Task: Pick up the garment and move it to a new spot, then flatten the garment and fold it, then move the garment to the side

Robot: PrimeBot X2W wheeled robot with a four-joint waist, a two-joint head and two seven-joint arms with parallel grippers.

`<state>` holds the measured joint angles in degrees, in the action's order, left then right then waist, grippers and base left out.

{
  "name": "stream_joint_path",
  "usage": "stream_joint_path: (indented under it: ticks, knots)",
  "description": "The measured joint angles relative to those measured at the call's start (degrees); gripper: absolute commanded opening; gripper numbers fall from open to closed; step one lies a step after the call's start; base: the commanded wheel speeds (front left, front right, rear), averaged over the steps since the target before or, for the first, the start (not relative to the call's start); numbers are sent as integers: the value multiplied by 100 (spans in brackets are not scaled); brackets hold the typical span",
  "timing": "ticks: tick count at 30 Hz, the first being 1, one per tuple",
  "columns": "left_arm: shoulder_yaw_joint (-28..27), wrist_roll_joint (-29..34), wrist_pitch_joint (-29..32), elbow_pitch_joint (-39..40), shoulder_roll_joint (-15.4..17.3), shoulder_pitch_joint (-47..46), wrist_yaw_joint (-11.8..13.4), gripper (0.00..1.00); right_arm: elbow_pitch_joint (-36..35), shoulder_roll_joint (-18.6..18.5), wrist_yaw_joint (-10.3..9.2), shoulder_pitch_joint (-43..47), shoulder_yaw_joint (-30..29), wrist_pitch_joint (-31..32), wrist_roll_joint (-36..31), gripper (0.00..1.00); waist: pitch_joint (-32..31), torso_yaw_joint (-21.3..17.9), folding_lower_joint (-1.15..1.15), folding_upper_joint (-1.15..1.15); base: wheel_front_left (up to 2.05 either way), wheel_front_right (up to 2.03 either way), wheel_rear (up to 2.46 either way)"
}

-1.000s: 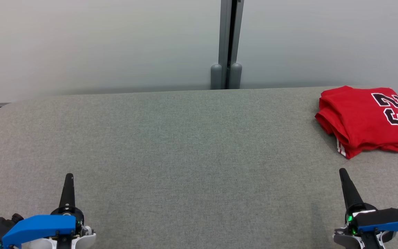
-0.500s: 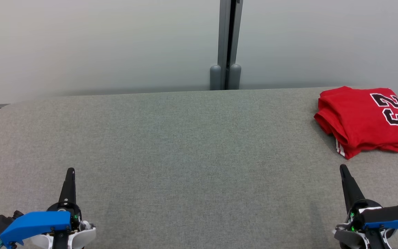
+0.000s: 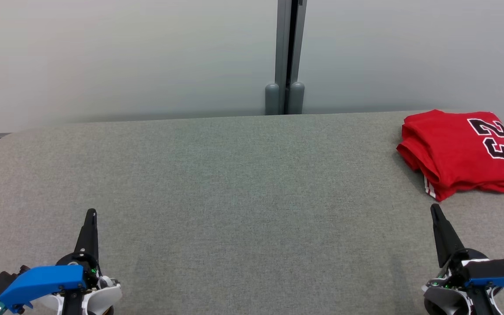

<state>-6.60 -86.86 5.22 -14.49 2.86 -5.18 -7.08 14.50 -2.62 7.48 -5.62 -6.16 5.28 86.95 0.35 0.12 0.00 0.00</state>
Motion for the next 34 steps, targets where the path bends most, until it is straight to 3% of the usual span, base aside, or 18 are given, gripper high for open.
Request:
stream_joint_path:
  ticks: [14, 34]
  knots:
    - [0, -548, 132, 30, 1, -78, -13, 0, -40, -3, 0, -15, -31, 121, 536, 0, -17, -12, 0, 0, 0, 0, 0]
    - [0, -548, 132, 32, 1, -79, -32, 0, -41, -3, 0, -16, -31, 121, 538, 0, -17, -12, 0, 0, 0, 0, 0]
